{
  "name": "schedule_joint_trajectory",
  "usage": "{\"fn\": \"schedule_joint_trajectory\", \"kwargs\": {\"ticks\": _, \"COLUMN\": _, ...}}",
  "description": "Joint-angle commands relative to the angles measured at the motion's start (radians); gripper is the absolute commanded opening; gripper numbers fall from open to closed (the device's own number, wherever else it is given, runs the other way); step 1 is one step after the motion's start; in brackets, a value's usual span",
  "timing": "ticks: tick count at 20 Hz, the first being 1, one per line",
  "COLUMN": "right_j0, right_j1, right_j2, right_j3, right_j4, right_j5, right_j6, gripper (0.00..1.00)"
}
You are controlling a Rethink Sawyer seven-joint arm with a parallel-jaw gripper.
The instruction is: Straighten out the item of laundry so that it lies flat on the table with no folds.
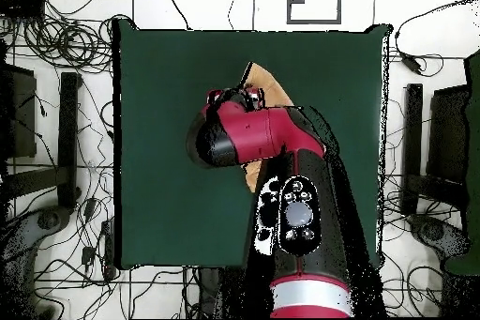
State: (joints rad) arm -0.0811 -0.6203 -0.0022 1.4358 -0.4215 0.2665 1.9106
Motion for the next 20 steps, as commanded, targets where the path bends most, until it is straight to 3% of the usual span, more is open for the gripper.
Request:
{"fn": "schedule_joint_trajectory", "kwargs": {"ticks": 1, "right_j0": 0.036, "right_j1": 0.004, "right_j2": 0.056, "right_j3": 0.026, "right_j4": 0.031, "right_j5": 0.079, "right_j6": 0.077, "gripper": 1.0}}
{"fn": "schedule_joint_trajectory", "kwargs": {"ticks": 12, "right_j0": 0.078, "right_j1": 0.002, "right_j2": -0.013, "right_j3": 0.034, "right_j4": 0.046, "right_j5": 0.031, "right_j6": 0.16, "gripper": 1.0}}
{"fn": "schedule_joint_trajectory", "kwargs": {"ticks": 20, "right_j0": 0.101, "right_j1": -0.064, "right_j2": -0.055, "right_j3": 0.12, "right_j4": 0.059, "right_j5": 0.09, "right_j6": 0.161, "gripper": 1.0}}
